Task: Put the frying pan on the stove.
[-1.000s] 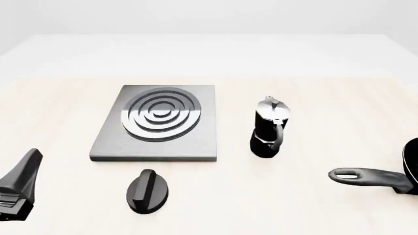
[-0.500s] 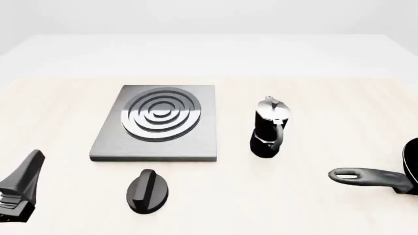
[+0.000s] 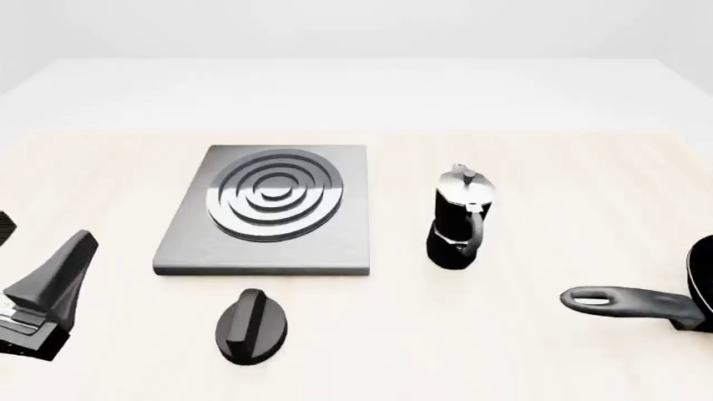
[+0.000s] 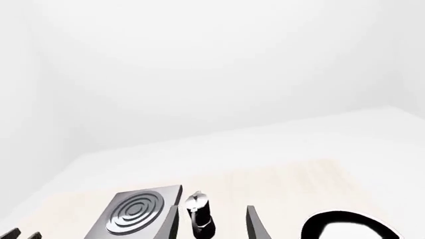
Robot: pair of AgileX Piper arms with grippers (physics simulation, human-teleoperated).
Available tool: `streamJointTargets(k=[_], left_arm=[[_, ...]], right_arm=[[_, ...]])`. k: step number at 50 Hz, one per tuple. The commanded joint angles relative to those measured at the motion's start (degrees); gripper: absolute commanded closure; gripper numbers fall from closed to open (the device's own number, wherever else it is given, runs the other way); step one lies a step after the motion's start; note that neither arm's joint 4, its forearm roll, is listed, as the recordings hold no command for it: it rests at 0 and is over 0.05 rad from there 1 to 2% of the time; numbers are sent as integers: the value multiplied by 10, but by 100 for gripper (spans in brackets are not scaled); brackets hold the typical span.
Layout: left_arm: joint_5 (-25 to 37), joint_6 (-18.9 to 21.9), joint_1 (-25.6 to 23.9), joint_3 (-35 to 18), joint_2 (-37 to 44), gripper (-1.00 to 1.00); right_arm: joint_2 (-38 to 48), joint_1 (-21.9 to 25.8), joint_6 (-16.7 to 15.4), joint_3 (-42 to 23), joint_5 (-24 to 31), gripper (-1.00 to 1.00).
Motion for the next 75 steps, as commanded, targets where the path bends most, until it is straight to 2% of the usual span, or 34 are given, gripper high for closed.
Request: streamJointTargets(k=[1,16,23,42,62,75], left_arm=[[-93,-1,-43,-26,104,-100],[-199,32,-114,-82,256,-100],[-213,1,-139,-121,317,-100],[-270,34,-200,-215,478,-100],[-263,63,-268,-312,574,-100],[-229,90,-315,-381,609,-100]], right_arm=[[0,2,4,3,0,-100],[0,2,13,9,0,-100],[0,2,14,10,0,-100],[0,0,18,8,0,-100],[0,-1,23,11,0,-100],[0,-2,23,12,0,-100]])
